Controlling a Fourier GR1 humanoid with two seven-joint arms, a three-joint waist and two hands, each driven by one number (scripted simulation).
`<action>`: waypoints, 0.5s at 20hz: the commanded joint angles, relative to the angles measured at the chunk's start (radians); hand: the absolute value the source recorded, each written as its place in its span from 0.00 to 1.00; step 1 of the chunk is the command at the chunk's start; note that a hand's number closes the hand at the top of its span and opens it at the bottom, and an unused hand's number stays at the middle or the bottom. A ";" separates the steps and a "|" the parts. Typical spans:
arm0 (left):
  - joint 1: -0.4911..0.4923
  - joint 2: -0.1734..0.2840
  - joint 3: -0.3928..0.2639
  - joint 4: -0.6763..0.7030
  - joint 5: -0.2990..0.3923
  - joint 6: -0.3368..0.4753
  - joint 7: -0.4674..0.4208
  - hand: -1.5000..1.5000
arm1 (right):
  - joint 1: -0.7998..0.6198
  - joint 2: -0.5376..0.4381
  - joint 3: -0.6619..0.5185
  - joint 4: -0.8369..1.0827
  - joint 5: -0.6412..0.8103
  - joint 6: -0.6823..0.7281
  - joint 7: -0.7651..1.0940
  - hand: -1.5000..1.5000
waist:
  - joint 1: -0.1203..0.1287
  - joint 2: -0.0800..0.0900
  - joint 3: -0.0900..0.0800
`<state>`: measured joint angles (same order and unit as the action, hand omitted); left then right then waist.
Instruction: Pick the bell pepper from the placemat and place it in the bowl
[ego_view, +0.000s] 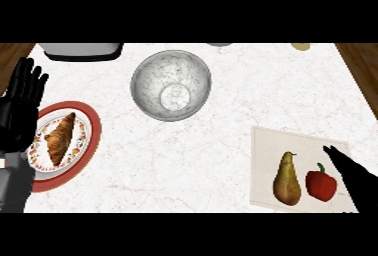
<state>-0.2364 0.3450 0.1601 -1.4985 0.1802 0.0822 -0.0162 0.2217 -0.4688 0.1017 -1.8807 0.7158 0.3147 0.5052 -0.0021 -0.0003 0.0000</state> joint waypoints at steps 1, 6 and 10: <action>-0.061 0.035 0.036 -0.024 0.012 -0.009 0.096 0.50 | -0.010 0.019 -0.015 0.024 0.028 0.030 -0.008 0.00 | -0.001 0.000 0.000; 0.018 -0.039 0.019 -0.005 -0.033 -0.018 -0.022 0.50 | -0.072 0.073 -0.027 0.098 0.067 0.050 -0.032 0.00 | 0.001 0.000 0.000; 0.040 0.000 0.060 -0.035 -0.009 -0.058 -0.004 0.50 | -0.045 0.068 -0.059 0.256 0.097 -0.054 -0.168 0.00 | 0.002 0.000 0.000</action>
<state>-0.2116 0.3279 0.1925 -1.5230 0.1647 0.0519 -0.0185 0.1936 -0.3969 0.0893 -1.7210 0.8112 0.2845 0.4130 -0.0009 -0.0003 0.0002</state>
